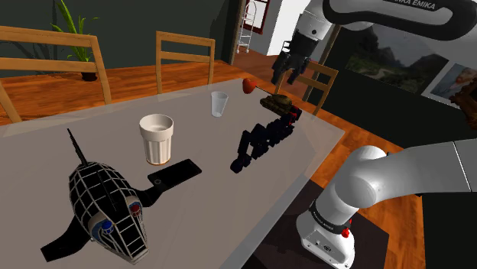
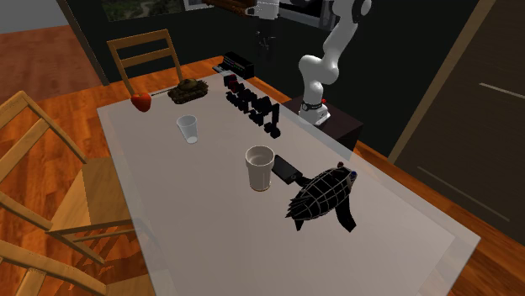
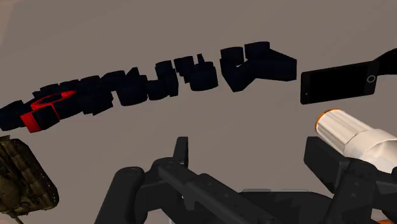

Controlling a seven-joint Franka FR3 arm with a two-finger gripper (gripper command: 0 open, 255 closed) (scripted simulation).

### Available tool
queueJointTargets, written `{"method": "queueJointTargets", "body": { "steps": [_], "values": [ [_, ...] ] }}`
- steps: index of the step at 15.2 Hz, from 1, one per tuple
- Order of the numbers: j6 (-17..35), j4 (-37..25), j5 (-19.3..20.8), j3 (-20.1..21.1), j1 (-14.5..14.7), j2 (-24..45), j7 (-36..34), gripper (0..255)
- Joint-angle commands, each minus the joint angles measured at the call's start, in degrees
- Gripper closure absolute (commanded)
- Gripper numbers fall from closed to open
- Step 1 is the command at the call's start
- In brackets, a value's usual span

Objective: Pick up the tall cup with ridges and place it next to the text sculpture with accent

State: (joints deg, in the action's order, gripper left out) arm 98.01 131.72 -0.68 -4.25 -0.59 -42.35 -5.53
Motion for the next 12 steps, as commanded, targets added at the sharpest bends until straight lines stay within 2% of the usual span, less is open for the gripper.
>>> {"method": "queueJointTargets", "body": {
  "steps": [1, 12],
  "values": [
    [0.0, 0.0, 0.0, 0.0, 0.0, 0.0, 0.0, 0],
    [15.8, 1.7, -3.3, 10.5, 2.9, 12.4, -12.4, 0]
  ]
}}
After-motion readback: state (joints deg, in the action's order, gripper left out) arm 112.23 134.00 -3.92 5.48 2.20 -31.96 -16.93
